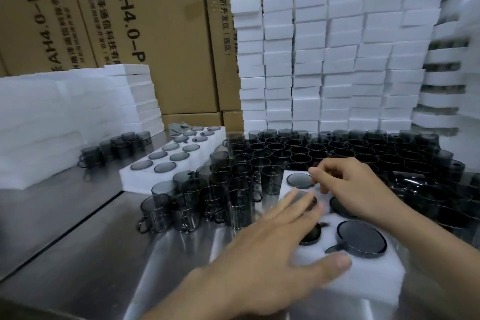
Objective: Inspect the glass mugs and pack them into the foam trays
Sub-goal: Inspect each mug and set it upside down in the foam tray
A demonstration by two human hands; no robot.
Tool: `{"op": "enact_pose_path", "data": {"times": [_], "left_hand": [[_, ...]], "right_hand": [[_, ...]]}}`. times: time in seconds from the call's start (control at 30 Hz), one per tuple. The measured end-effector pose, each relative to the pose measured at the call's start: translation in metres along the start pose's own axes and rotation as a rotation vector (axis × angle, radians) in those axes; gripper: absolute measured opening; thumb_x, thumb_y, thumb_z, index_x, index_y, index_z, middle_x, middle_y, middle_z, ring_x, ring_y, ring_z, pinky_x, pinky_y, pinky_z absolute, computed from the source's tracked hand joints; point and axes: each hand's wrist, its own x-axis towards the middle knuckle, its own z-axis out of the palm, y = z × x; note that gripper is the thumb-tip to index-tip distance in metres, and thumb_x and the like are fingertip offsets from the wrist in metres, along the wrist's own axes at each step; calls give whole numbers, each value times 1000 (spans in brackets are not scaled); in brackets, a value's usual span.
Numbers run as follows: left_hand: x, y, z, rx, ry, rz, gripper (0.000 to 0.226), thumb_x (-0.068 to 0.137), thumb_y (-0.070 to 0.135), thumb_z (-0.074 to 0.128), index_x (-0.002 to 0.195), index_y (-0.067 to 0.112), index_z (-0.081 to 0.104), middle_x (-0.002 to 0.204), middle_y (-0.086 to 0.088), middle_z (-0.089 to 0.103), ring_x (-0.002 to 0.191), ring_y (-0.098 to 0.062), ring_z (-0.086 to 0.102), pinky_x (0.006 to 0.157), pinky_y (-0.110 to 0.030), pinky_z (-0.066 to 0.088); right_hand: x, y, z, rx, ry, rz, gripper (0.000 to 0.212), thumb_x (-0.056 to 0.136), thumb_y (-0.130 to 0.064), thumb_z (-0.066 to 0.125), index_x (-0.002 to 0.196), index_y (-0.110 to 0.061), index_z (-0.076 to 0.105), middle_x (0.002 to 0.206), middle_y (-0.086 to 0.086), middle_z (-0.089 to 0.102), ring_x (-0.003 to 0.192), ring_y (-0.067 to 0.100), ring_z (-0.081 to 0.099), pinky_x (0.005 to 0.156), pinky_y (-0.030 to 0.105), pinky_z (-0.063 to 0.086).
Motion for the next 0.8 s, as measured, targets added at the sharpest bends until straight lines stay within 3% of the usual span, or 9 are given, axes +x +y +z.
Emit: {"op": "enact_pose_path", "data": {"times": [0.1,0.17,0.27,0.33,0.4,0.5,0.67,0.73,0.8], "left_hand": [[-12,8,25,-348,319,-259,85,96,78,51,167,53,13,168,45,1,154,20,-3,132,-29,10],[-12,13,35,-528,367,-410,82,97,77,51,167,51,19,171,35,14,157,12,9,130,-24,10],[-1,18,39,-549,417,-483,78,102,71,47,169,42,21,173,24,22,160,0,18,128,-26,14],[5,14,41,-660,468,-458,56,109,46,54,162,33,44,164,14,48,153,-7,41,128,-31,27],[7,14,46,-766,518,-404,36,110,24,56,144,29,66,139,11,72,135,-12,62,121,-41,44],[6,20,46,-748,570,-420,34,109,18,56,139,27,69,129,12,76,126,-12,67,115,-42,49],[5,28,37,-903,506,-495,23,108,21,59,116,21,81,107,7,83,109,-16,77,101,-35,59],[7,33,37,-961,567,-563,21,107,28,63,107,19,82,102,4,83,107,-20,77,91,-30,58],[11,38,36,-1033,656,-628,17,104,35,68,104,21,78,102,2,82,107,-23,76,93,-36,56]], "right_hand": [[-2,0,0,-25,16,5,34,102,-44,62,75,-27,73,68,-11,72,66,6,64,67,33,50],[-2,-1,-1,-23,28,3,34,102,-43,63,74,-26,73,67,-12,72,68,7,65,68,33,51],[-1,0,-1,-30,29,2,35,102,-44,63,74,-25,72,67,-11,71,67,7,64,66,32,49],[-2,1,-1,-29,26,6,35,101,-45,62,73,-25,71,67,-10,71,65,9,63,70,35,52],[-2,2,1,-25,22,17,34,101,-46,62,73,-26,70,67,-10,71,68,11,65,75,39,54],[-2,1,0,-13,24,28,33,100,-45,63,73,-27,69,67,-11,72,72,16,68,78,42,57],[-2,-1,-1,-19,38,33,35,101,-43,63,73,-22,69,66,-10,72,70,15,66,78,41,57],[-2,0,-1,43,64,42,37,101,-42,64,72,-20,71,66,-7,72,68,12,65,75,39,54],[-1,-1,-3,139,88,64,40,101,-41,65,69,-19,72,65,-4,72,62,7,62,70,35,49]]}}
